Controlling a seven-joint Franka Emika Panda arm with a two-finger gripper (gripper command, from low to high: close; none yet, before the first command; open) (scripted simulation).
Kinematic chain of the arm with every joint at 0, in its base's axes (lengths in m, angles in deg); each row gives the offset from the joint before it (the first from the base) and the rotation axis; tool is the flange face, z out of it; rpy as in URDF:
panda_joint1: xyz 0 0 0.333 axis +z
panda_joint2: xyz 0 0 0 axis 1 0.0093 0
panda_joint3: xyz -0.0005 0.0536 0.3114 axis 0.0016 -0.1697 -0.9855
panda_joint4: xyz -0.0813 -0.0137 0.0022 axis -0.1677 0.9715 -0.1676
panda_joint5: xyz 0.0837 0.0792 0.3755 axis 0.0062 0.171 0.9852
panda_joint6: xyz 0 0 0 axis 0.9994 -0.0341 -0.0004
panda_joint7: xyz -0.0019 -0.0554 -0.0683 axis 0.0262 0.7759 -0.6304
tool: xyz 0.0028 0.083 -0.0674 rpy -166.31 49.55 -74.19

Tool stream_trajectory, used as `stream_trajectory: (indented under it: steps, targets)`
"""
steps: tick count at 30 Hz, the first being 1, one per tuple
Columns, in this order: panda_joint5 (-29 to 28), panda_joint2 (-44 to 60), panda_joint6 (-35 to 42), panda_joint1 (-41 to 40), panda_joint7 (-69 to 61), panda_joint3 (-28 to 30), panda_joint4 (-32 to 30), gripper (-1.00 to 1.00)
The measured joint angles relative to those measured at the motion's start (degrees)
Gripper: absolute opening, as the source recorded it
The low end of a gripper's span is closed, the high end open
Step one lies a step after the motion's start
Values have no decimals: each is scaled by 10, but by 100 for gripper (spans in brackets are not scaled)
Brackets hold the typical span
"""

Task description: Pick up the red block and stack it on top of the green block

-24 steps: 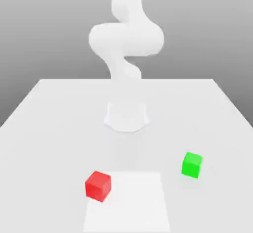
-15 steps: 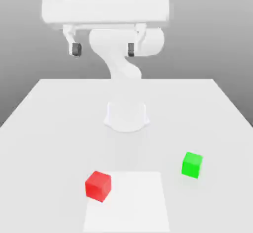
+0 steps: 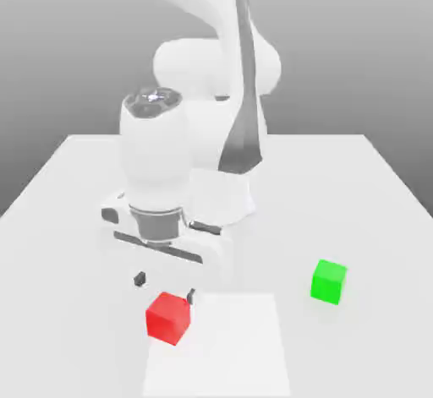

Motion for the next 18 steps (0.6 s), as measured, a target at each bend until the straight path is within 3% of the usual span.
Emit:
stream_trajectory:
  steps: [1, 2, 9, 15, 18]
  targets:
    - [3, 21, -17, 1, -2, 0, 3, 0]
    - [5, 41, -35, -1, -4, -3, 6, -100]
    - [4, 46, -39, -3, -2, -4, 6, -100]
    - [-7, -64, 54, -4, 5, -3, -10, -100]
    - [12, -107, 81, 59, -15, -41, -25, -100]
